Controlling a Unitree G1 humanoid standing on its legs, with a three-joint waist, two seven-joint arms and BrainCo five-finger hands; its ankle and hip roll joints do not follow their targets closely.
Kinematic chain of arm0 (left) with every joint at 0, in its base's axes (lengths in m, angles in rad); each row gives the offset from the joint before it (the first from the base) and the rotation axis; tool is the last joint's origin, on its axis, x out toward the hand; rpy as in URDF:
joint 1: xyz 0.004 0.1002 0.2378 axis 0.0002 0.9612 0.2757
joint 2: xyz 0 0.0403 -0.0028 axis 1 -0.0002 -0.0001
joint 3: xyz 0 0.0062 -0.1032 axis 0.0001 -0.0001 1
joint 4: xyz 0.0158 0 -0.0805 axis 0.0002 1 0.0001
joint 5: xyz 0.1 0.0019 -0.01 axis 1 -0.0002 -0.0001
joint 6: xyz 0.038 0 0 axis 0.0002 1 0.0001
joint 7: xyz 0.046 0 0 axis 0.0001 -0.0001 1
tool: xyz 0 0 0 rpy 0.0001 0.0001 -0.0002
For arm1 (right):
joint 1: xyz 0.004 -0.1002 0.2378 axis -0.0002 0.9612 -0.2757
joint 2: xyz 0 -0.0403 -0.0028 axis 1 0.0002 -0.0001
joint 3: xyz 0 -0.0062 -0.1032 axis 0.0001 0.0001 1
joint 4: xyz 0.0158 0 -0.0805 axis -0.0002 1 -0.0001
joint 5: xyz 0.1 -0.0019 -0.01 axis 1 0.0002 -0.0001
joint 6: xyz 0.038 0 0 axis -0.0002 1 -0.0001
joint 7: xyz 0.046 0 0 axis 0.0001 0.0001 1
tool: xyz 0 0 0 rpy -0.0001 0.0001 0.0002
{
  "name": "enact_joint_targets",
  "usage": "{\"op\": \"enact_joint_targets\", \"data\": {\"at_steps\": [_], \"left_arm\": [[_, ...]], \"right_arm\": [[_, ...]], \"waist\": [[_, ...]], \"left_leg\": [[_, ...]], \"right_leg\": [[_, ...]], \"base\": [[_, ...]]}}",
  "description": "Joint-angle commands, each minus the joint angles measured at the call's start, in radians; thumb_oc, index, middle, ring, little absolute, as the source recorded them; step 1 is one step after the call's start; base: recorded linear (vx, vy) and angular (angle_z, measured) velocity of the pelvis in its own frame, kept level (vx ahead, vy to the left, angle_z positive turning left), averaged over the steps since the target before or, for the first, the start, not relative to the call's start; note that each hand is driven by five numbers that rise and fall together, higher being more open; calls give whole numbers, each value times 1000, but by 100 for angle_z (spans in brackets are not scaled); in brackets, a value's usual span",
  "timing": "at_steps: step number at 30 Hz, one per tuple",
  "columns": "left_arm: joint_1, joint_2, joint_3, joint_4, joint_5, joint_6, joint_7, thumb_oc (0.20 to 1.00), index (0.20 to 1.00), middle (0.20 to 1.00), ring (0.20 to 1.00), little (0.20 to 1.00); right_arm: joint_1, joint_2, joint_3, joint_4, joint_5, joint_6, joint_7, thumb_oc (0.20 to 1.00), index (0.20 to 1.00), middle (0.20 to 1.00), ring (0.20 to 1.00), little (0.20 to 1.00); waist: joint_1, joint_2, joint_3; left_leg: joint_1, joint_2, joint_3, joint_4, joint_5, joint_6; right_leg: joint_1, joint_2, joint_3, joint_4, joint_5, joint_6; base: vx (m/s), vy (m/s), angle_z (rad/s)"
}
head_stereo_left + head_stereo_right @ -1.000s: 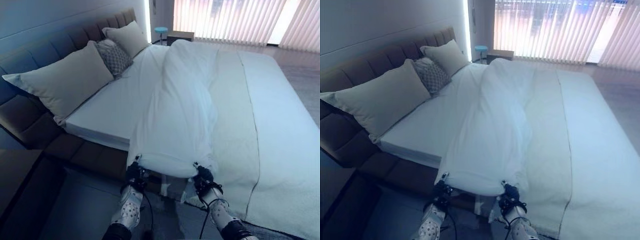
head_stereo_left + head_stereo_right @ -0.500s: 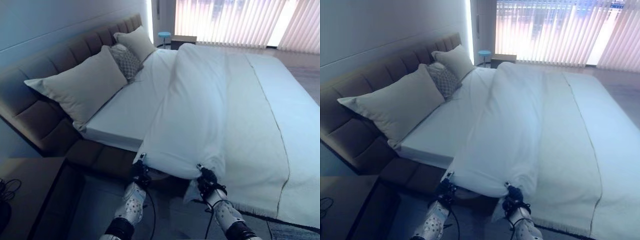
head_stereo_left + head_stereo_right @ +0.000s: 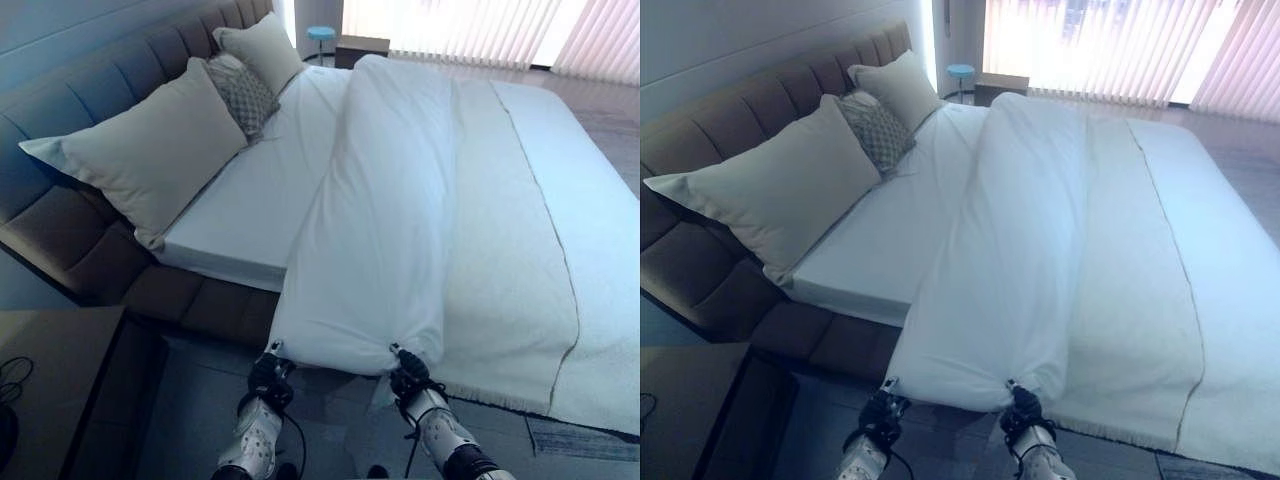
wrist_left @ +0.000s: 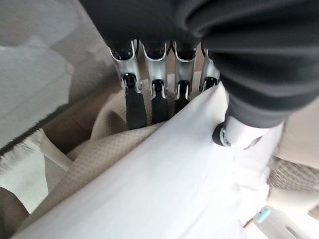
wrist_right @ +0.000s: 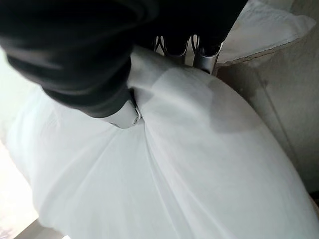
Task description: Make the bed
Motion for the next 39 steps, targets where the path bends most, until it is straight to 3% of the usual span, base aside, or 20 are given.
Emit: {"op": "enact_joint_targets", "data": {"at_steps": [1,8,9,10,11,13,14,15,22,29,39], "left_arm": [[-4,90,84,39,6,-46,18,200,200,200,200,200],[-72,93,46,217,77,-40,7,200,200,200,200,200],[-85,94,43,236,84,-40,5,200,200,200,200,200],[-98,97,40,260,105,-40,2,200,200,200,200,200],[-112,104,38,286,129,-39,-2,200,200,200,200,200],[-141,115,29,342,177,-34,-11,222,222,222,222,222],[-150,119,29,379,204,-28,-17,567,567,567,567,567],[-154,123,38,427,235,-17,-21,1000,1000,1000,1000,1000],[-113,137,77,485,320,4,-35,1000,1000,1000,1000,1000],[-27,179,144,632,519,63,-76,1000,1000,1000,1000,1000],[-20,176,137,593,517,65,-85,1000,1000,1000,1000,1000]], "right_arm": [[88,-71,12,97,-56,17,-32,200,200,200,200,200],[-15,-78,16,310,-181,31,-41,200,200,200,200,200],[-33,-80,17,328,-203,33,-40,228,228,228,228,228],[-51,-87,30,346,-249,40,-31,369,369,369,369,369],[-63,-98,40,368,-299,46,-26,1000,1000,1000,1000,1000],[-90,-120,73,419,-435,64,-26,1000,1000,1000,1000,1000],[-101,-130,93,444,-502,80,-16,1000,1000,1000,1000,1000],[-105,-149,104,478,-573,96,-11,1000,1000,1000,1000,1000],[-47,-203,103,528,-731,119,9,1000,1000,1000,1000,1000],[70,-269,21,584,-835,138,52,1000,1000,1000,1000,1000],[92,-293,-64,548,-744,121,56,1000,1000,1000,1000,1000]], "waist": [[31,-9,-2],[25,9,50],[23,11,56],[23,13,62],[21,14,66],[18,17,72],[16,19,73],[13,21,68],[-2,28,46],[-30,33,-5],[-51,43,-24]], "left_leg": [[-72,-90,24,-81,55,9],[-131,-91,19,-81,72,3],[-140,-91,19,-81,74,2],[-151,-92,21,-81,78,0],[-158,-91,22,-81,80,-1],[-166,-91,25,-81,83,-4],[-168,-90,27,-81,84,-5],[-165,-90,29,-81,80,-4],[-119,-89,39,-81,56,3],[-18,-82,61,-81,17,7],[73,-60,71,-45,-11,13]], "right_leg": [[-62,41,53,-73,47,60],[-121,39,40,-73,64,61],[-131,38,42,-73,67,62],[-141,38,42,-73,71,62],[-149,38,43,-73,73,62],[-158,40,44,-73,75,62],[-161,40,44,-73,75,61],[-160,40,46,-73,74,61],[-119,38,54,-73,57,61],[-29,40,66,-73,22,58],[16,46,97,41,-59,26]], "base": [[-48,3,9],[-68,0,7],[-76,9,6],[-54,2,8],[-41,0,6],[-9,-6,9],[28,-11,13],[32,-8,9],[77,-11,1],[113,-33,-13],[55,-74,-6]]}}
